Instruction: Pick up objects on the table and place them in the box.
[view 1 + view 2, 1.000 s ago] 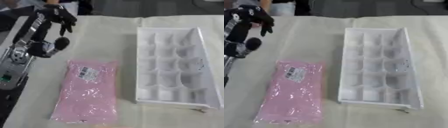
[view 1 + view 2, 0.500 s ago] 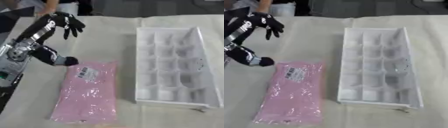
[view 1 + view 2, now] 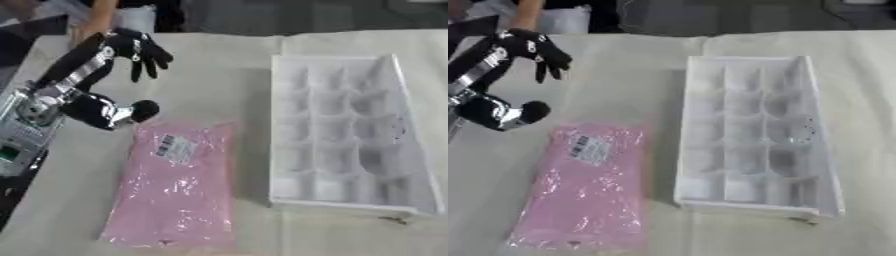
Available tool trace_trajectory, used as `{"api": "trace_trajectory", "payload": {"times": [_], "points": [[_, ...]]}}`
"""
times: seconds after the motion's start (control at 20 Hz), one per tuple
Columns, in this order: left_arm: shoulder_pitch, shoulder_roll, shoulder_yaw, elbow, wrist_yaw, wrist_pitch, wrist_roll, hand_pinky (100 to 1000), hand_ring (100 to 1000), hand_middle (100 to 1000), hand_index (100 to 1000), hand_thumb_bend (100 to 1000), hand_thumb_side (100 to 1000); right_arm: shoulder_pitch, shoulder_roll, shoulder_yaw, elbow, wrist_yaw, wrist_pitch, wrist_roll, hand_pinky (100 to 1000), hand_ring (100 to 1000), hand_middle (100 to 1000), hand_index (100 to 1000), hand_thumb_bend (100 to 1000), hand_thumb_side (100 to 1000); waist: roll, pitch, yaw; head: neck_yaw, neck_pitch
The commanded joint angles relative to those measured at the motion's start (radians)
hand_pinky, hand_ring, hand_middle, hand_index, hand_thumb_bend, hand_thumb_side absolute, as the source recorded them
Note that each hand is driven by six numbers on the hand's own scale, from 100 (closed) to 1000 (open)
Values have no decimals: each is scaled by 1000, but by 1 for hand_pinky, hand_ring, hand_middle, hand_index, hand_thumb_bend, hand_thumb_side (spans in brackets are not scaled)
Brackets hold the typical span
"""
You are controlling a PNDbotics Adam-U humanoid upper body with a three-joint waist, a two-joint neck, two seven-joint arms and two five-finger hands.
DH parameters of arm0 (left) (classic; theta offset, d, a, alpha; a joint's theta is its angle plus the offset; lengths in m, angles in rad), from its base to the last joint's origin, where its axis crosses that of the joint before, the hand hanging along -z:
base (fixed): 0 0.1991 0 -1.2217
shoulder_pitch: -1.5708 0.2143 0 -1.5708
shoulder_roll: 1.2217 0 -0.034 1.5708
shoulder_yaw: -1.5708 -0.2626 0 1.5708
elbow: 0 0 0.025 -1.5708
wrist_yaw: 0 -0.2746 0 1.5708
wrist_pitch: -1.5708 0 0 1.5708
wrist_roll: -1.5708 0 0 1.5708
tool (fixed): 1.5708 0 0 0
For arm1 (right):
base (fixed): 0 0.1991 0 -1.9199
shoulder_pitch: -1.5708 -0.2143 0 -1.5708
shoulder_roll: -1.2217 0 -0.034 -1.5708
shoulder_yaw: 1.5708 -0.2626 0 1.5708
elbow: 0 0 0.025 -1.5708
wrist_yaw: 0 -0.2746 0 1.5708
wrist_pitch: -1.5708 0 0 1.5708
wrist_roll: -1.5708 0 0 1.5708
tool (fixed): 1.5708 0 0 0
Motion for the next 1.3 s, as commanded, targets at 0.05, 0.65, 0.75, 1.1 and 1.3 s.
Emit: {"api": "trace_trajectory", "payload": {"times": [0.05, 0.65, 0.75, 1.1, 1.3], "points": [[2, 44, 2, -15, -9, -2, -18, 279, 495, 553, 761, 416, 775, -16, -24, -5, -13, 3, -1, 5, 425, 566, 527, 591, 282, 1000, -3, -14, 0, -10, 0], [-4, 67, -36, 9, -81, -9, -265, 401, 577, 632, 812, 670, 666, -17, -20, -6, -13, 5, 2, 11, 425, 567, 527, 590, 285, 1000, -3, -12, -1, -5, 0], [-3, 75, -48, 15, -86, -11, -292, 417, 587, 642, 822, 713, 641, -17, -20, -6, -13, 6, 2, 12, 425, 567, 526, 588, 287, 1000, -3, -11, -2, -3, 0], [-3, 90, -93, 45, -105, -11, -376, 442, 607, 668, 836, 703, 662, -19, -18, -5, -13, 8, 4, 19, 425, 567, 525, 582, 291, 1000, -2, -10, -4, 2, 0], [-10, 83, -108, 66, -147, 3, -411, 452, 620, 690, 846, 699, 679, -20, -17, -5, -13, 9, 4, 22, 424, 566, 522, 578, 291, 1000, -3, -10, -6, 1, 0]]}}
